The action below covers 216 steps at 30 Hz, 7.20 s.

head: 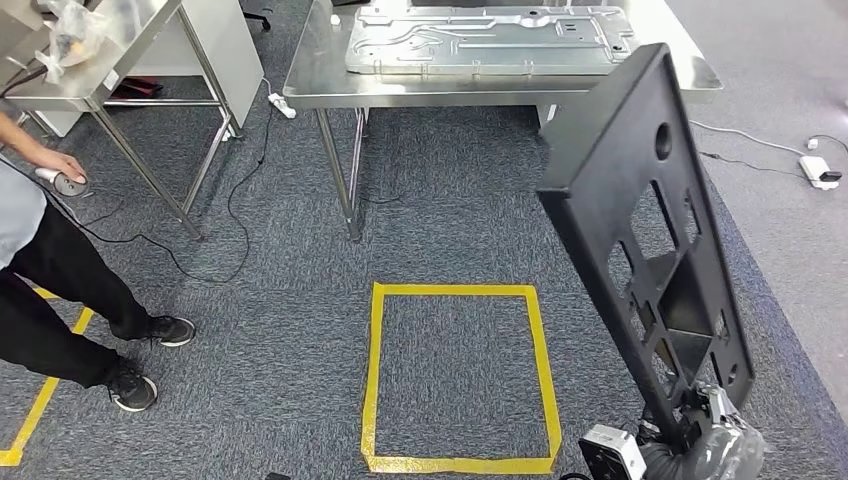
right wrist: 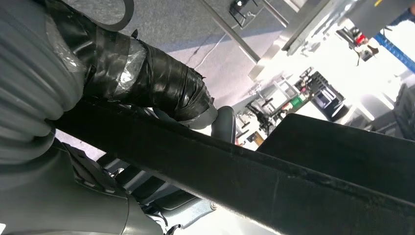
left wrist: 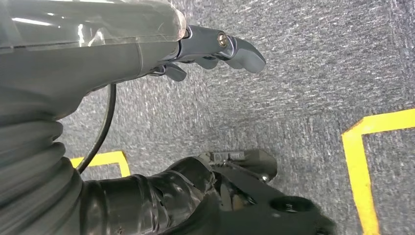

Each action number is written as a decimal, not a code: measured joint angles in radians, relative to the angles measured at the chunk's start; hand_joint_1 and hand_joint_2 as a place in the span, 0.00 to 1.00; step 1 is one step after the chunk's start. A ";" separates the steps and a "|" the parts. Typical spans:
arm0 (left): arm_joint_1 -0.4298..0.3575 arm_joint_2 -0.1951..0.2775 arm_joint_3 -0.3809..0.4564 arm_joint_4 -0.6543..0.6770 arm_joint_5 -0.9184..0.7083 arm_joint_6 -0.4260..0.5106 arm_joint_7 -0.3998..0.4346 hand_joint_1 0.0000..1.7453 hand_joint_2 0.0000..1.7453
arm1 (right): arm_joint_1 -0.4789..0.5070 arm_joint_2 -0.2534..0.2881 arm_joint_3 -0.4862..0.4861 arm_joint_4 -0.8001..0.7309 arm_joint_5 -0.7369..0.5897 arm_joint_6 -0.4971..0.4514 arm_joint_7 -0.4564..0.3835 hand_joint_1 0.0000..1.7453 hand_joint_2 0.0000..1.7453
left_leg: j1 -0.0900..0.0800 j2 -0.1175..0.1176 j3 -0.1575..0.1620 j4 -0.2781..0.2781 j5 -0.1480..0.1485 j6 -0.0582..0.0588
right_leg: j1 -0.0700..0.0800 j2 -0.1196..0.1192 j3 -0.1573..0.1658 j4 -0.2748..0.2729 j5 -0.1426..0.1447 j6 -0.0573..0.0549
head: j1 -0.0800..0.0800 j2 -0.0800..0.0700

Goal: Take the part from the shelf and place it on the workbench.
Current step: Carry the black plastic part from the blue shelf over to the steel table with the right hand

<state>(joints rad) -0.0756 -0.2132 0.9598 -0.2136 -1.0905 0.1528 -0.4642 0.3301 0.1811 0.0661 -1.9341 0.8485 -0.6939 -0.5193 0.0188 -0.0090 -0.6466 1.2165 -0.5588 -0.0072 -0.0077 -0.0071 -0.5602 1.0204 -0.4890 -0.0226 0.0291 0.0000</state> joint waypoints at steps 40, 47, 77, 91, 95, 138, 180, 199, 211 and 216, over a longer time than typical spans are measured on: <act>0.001 0.001 -0.001 0.000 -0.019 -0.020 -0.014 0.00 1.00 | -0.020 -0.021 0.006 0.017 -0.039 0.000 -0.010 1.00 1.00 | -0.005 0.007 0.097 -0.221 0.083 0.043 | 0.002 -0.001 -0.014 0.075 -0.070 0.043 | 0.002 0.000; 0.000 0.000 0.000 0.000 -0.020 -0.020 -0.015 0.00 1.00 | -0.022 -0.021 0.004 0.018 -0.042 0.000 -0.019 1.00 1.00 | -0.006 0.003 0.118 -0.219 0.063 0.040 | -0.011 0.003 -0.074 0.127 -0.021 0.054 | 0.003 0.000; 0.001 -0.002 0.000 0.000 -0.024 -0.024 -0.019 0.00 1.00 | -0.025 -0.008 -0.010 0.006 -0.040 0.000 -0.049 1.00 1.00 | -0.007 0.003 0.118 -0.212 0.058 0.042 | -0.013 0.006 -0.090 0.163 -0.041 0.053 | 0.002 0.000; 0.001 -0.001 0.000 0.000 -0.024 -0.023 -0.021 0.00 1.00 | -0.030 -0.008 -0.011 0.005 -0.037 0.000 -0.047 1.00 1.00 | -0.006 0.004 -0.033 0.051 -0.021 -0.006 | -0.008 0.007 0.014 0.007 -0.023 0.002 | -0.001 0.000; 0.000 0.000 0.000 0.000 -0.025 -0.024 -0.020 0.00 1.00 | -0.031 -0.008 -0.011 0.005 -0.037 0.000 -0.047 1.00 1.00 | -0.014 0.004 0.049 -0.165 0.095 0.017 | -0.004 0.009 0.036 0.008 -0.045 0.015 | 0.000 0.000; 0.001 0.001 0.000 0.000 -0.031 -0.032 -0.022 0.00 1.00 | -0.043 -0.010 -0.011 0.008 -0.037 0.000 -0.040 1.00 1.00 | -0.009 0.002 0.124 -0.211 0.060 0.044 | -0.015 0.007 -0.089 0.173 -0.047 0.056 | 0.001 0.000; -0.008 0.004 -0.001 0.000 -0.065 -0.045 -0.009 0.00 1.00 | -0.116 -0.052 -0.019 0.002 -0.033 0.000 -0.019 1.00 1.00 | -0.007 0.005 0.015 0.041 -0.071 -0.007 | -0.009 0.007 0.001 0.013 -0.010 -0.004 | -0.001 0.000; -0.009 0.006 -0.017 0.000 -0.076 -0.049 -0.005 0.00 1.00 | -0.149 -0.076 -0.016 0.008 -0.022 0.000 0.002 1.00 1.00 | -0.011 0.001 0.135 -0.223 0.069 0.050 | -0.021 0.010 -0.109 0.221 -0.088 0.062 | 0.001 0.000; -0.017 0.005 -0.021 0.000 -0.080 -0.050 -0.005 0.00 1.00 | -0.180 -0.092 -0.005 0.017 -0.019 0.000 0.020 1.00 1.00 | -0.005 0.004 0.004 0.059 -0.057 -0.009 | -0.015 0.008 -0.021 0.024 0.005 0.001 | -0.001 0.000; -0.013 0.006 -0.021 0.000 -0.082 -0.048 -0.004 0.00 1.00 | -0.184 -0.093 0.000 0.020 -0.020 0.000 0.028 1.00 1.00 | -0.012 0.004 0.004 -0.084 0.080 0.012 | -0.008 0.013 0.028 0.022 -0.032 0.004 | 0.000 0.000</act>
<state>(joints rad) -0.0891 -0.2069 0.9384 -0.2136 -1.1721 0.1049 -0.4682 0.1459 0.0881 0.0662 -1.9142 0.8286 -0.6938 -0.4915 0.0073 -0.0048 -0.6422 1.1323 -0.4784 0.0052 -0.0157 0.0057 -0.5321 1.0422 -0.5205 -0.0188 0.0289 0.0000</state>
